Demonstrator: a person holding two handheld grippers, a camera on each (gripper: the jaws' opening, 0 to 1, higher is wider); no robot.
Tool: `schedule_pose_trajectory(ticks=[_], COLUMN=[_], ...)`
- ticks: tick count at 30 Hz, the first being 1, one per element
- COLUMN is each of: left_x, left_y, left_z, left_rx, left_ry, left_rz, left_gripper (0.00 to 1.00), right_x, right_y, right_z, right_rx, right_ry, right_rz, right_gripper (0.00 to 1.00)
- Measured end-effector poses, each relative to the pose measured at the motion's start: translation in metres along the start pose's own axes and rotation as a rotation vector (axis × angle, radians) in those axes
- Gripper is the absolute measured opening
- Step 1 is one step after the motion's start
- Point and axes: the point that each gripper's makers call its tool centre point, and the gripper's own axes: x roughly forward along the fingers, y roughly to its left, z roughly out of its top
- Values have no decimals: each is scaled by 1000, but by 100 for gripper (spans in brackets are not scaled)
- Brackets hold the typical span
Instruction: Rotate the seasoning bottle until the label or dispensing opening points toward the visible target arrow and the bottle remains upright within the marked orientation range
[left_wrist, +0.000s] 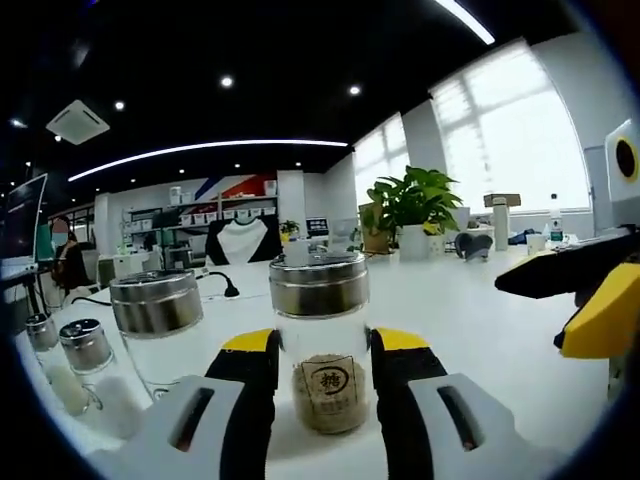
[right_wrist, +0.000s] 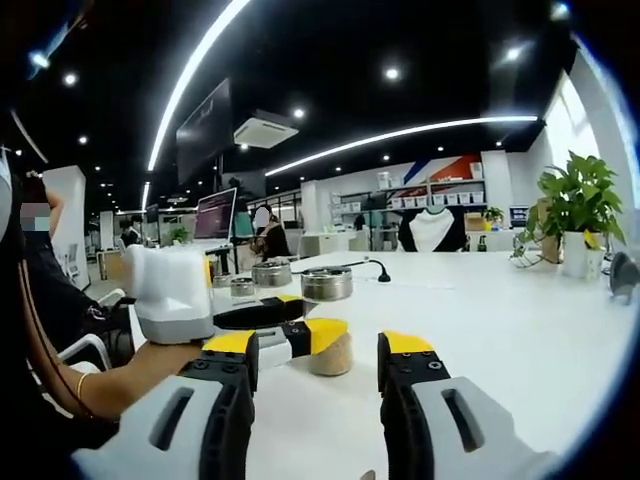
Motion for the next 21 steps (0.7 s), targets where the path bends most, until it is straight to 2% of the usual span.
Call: schedule_pose_trajectory(ticks=[9, 12, 14, 17, 21], left_x=[-6, -12, -15, -27, -41], left_y=[-2, -3, -3, -2, 6], left_z=[-6, -8, -7, -9, -5], left_rx=[4, -30, -24, -24, -11], left_ry=[26, 33, 35, 49, 34], left_rz=[-13, -25, -31, -44, -28], left_gripper=[42, 43, 45, 50, 52], right_x=[2, 2, 3, 5, 6], right_y=[-2, 0, 0, 2, 9], right_z=[-6, -8, -8, -8, -9], right_rx=[6, 9, 9, 6, -6], right_ry=[14, 17, 21, 17, 20], right_rz=[-9, -8, -7, -10, -7], right_gripper=[47, 47, 47, 47, 47])
